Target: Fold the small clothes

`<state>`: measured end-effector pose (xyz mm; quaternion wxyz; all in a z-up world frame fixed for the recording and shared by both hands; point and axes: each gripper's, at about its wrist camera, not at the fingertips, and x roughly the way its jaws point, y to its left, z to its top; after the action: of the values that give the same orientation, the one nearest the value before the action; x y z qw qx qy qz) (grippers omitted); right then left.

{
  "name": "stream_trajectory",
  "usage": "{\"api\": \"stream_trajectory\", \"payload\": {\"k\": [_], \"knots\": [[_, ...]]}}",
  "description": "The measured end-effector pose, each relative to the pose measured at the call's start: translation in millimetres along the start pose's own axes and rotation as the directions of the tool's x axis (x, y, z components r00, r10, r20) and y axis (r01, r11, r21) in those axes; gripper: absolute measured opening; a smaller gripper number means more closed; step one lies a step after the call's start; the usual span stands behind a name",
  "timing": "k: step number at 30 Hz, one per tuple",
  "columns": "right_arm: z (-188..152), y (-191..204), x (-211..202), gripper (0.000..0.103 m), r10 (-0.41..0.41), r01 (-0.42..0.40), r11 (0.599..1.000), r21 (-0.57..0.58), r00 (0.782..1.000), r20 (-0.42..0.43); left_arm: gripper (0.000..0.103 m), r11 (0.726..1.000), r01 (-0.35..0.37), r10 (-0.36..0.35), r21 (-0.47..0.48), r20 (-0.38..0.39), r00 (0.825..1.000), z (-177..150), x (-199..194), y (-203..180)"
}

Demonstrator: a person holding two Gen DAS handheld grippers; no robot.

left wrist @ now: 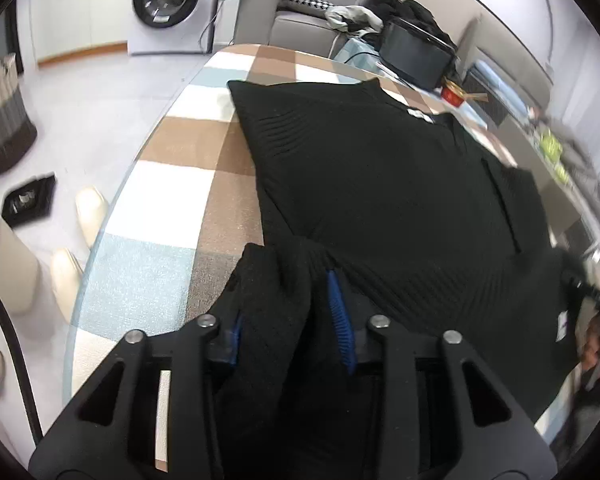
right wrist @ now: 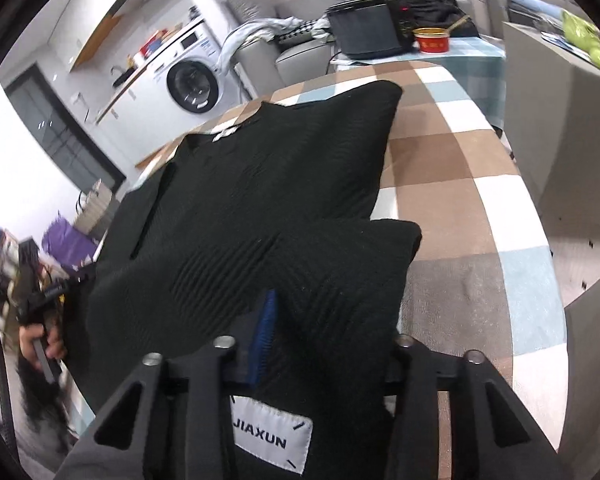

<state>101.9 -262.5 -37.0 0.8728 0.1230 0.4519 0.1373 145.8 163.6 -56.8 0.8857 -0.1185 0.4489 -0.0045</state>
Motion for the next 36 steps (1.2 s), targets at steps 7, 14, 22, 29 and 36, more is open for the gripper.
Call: {"api": "stream_trajectory", "payload": {"k": [7, 14, 22, 29, 36], "knots": [[-7, 4, -4, 0.033, 0.003, -0.004, 1.0, -0.029, 0.999, -0.033, 0.028, 0.997, -0.017, 0.017, 0.074, -0.008, 1.0, -17, -13, -17], [-40, 5, -30, 0.033, -0.004, 0.002, 0.999, -0.038, 0.998, -0.058, 0.028, 0.996, -0.012, 0.015, 0.089, -0.031, 0.999, -57, -46, -17], [-62, -6, -67, 0.047, -0.052, 0.052, 0.999, 0.016, 0.999, 0.007, 0.049, 0.999, -0.045, 0.045, 0.005, 0.023, 0.999, -78, -81, 9], [-87, -19, -102, 0.082, -0.047, 0.045, 0.998, 0.055, 0.998, 0.04, 0.084, 0.998, -0.069, 0.069, -0.004, 0.1, 0.993, -109, -136, 34], [-114, -15, -102, 0.082, 0.002, -0.001, 1.0, 0.021, 1.0, -0.027, 0.084, 0.995, -0.093, 0.093, 0.023, 0.012, 0.996, -154, -148, 41]]}}
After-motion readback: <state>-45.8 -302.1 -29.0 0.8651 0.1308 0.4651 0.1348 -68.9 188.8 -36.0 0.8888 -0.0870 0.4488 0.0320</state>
